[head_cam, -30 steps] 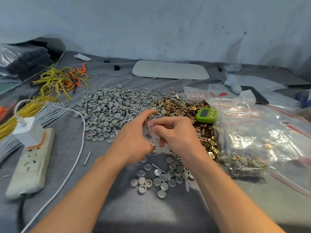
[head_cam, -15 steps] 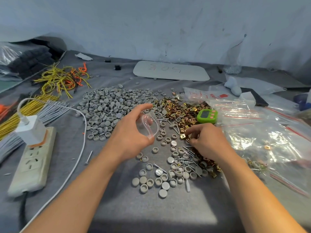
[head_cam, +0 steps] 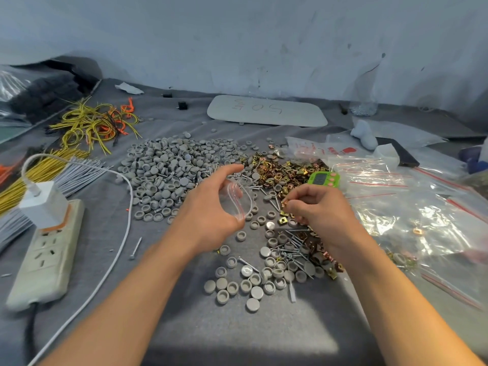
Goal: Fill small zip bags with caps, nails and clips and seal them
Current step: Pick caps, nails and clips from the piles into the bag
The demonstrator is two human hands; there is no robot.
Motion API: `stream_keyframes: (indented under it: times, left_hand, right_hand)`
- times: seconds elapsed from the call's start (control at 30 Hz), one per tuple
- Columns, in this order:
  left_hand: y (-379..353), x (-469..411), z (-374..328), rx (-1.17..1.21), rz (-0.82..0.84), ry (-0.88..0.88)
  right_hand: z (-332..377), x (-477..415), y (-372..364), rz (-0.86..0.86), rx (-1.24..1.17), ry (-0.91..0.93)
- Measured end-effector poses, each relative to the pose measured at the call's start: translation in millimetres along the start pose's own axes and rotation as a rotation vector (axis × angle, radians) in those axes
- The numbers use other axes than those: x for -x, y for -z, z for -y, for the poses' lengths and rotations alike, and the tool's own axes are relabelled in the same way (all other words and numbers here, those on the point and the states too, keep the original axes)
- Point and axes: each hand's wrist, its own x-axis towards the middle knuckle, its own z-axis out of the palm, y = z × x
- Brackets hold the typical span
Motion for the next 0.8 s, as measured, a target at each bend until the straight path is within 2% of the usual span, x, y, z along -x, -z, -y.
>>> stream_keyframes:
  times: [0.07,0.2,0.33,0.47,0.67,0.73,0.8]
  left_hand:
    - [-2,1,-1,-0.004,0.012,-0.011]
    - [-4,0,-2,-0.030,0.031,-0.018]
    - [-4,1,-3,-0.040,0.028,-0.012]
    - [-4,2,-7,-0.046,0.043,-0.010]
    - [-5,2,-8,-0.052,0.059,-0.011]
    - [-4,1,-8,-0.035,0.055,-0.019]
    - [-1,0,-6,-0.018,0.026,-0.027]
  right_hand:
    - [5,5,-2,0.104,-0.242,-0.032]
    - [14,7,-12,0.249,-0.537,-0.118]
    - [19,7,-22,0.330,-0.714,-0.211]
    - [17,5,-30,0.281,-0.583,-0.158]
    - [23,10,-44,0.161,-0.175,0.169]
    - [27,14,-48,0.214,-0.171,0.192]
    - [28,14,-44,0.191,-0.199,0.181]
